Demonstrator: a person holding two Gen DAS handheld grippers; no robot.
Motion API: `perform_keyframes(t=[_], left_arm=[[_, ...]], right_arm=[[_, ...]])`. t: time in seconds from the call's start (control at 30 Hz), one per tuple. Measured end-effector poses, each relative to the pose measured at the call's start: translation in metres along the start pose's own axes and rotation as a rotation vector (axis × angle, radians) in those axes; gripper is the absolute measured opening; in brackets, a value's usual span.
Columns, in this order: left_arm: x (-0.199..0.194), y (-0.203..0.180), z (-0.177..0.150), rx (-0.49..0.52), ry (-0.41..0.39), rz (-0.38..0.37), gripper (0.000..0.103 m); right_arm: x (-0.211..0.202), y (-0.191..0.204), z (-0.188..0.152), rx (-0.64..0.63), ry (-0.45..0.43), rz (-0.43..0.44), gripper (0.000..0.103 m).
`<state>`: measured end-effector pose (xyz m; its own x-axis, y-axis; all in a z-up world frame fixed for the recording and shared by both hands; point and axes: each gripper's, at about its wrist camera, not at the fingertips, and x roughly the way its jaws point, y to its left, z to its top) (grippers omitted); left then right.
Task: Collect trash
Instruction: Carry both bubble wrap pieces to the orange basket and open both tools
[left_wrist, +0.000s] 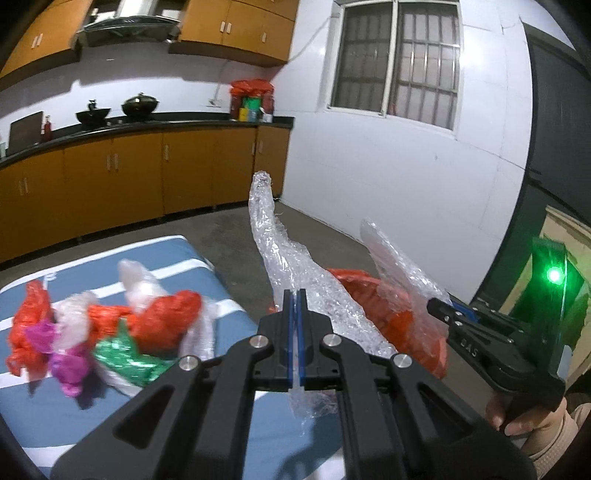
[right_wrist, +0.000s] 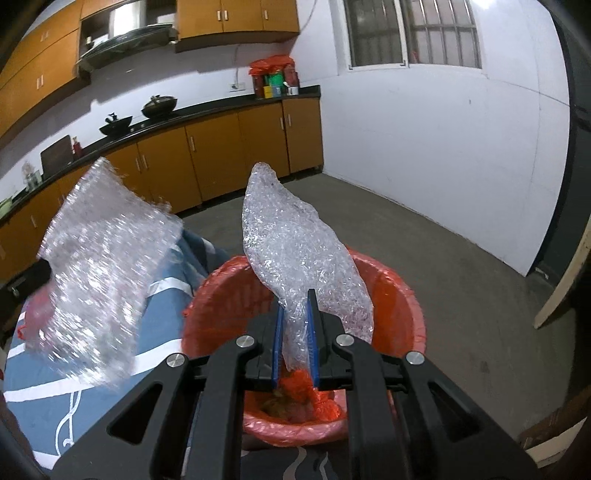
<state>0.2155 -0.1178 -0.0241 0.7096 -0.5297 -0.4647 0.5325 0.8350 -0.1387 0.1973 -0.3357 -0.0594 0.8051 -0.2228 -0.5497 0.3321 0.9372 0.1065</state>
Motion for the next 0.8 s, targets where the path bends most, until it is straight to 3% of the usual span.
perform_keyframes(t=[0.57, 0.67, 0.77, 0.8], left_arm=[[0.085, -0.042, -0.021, 0.015, 0.115, -0.064, 0.004], [0.094, -0.043, -0.025, 0.016, 0.136, -0.065, 0.005], [0.1, -0.043, -0.028, 0.014, 0.15, -0.065, 0.01], [0.101, -0.042, -0.029, 0.011, 0.153, -0.062, 0.013]], right_arm=[[0.034, -0.032, -0.006, 0.103, 0.061, 0.048, 0.012], [0.038, -0.035, -0.006, 0.1, 0.068, 0.054, 0.018], [0.037, -0.04, -0.007, 0.108, 0.064, 0.06, 0.035], [0.035, -0.042, -0.008, 0.108, 0.059, 0.055, 0.036]])
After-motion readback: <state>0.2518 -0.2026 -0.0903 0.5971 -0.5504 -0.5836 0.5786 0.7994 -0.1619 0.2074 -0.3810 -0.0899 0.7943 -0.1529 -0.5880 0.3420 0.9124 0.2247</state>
